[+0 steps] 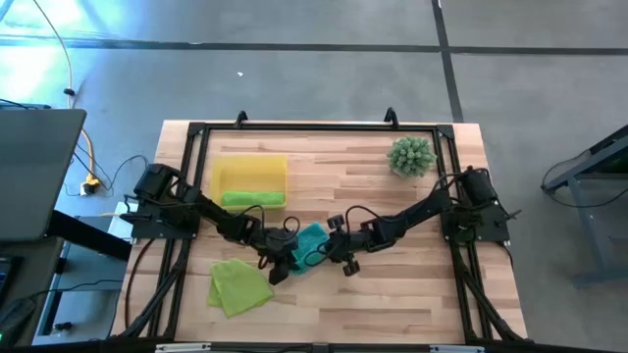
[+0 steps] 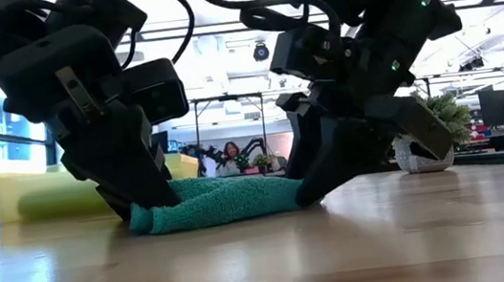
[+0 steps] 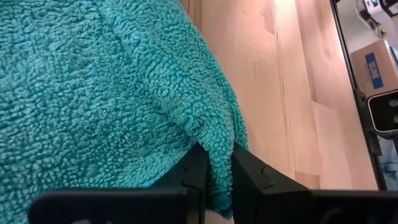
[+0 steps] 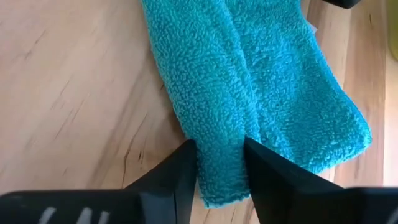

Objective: Roll microfiber towels into tight, uniform cylinder then place into a basket
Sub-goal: Roll the blue microfiber towel

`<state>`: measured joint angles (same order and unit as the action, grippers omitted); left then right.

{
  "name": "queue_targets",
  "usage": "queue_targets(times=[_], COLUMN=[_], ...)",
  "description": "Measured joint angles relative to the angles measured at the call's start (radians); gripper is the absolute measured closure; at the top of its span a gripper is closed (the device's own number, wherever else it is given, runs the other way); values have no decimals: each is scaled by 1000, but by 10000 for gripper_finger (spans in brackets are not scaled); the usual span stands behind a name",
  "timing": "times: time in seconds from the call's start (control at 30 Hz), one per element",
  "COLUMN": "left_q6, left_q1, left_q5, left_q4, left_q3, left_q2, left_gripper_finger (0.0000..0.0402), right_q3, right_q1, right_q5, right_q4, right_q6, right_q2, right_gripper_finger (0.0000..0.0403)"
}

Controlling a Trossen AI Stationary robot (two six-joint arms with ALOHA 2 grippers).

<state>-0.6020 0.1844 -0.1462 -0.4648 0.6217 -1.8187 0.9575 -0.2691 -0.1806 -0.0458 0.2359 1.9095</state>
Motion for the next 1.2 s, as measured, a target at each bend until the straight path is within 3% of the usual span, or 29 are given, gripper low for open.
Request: queue_targets(times=[0.2,0.53,0.67,0.83,1.0,1.2], left_q6=[7,7,9,66,90,212], left_q1=[0,-2,-7,-15,3,83], left_q5=[-13,-105,-113,-115,-31,95], left_q4=[5,119,226,345,436,272], left_q3=[0,0,2,-4,-2,0], left_q2=[12,61,101,180,299,368], left_gripper_finger=[356,313,295,288,288,288], right_q3=[2,4,3,-3,-5,-7], right_q1=[0,3,7,41,96,167], right_q5=[0,93,185,385,571,729], right_q4=[9,54,49,66,75,68], right_q6=[-66,-235,-286,-401,-535,-727], right_q2=[22,22,20,5,-5,-2], right_gripper_finger=[302,395,396,400,401,401])
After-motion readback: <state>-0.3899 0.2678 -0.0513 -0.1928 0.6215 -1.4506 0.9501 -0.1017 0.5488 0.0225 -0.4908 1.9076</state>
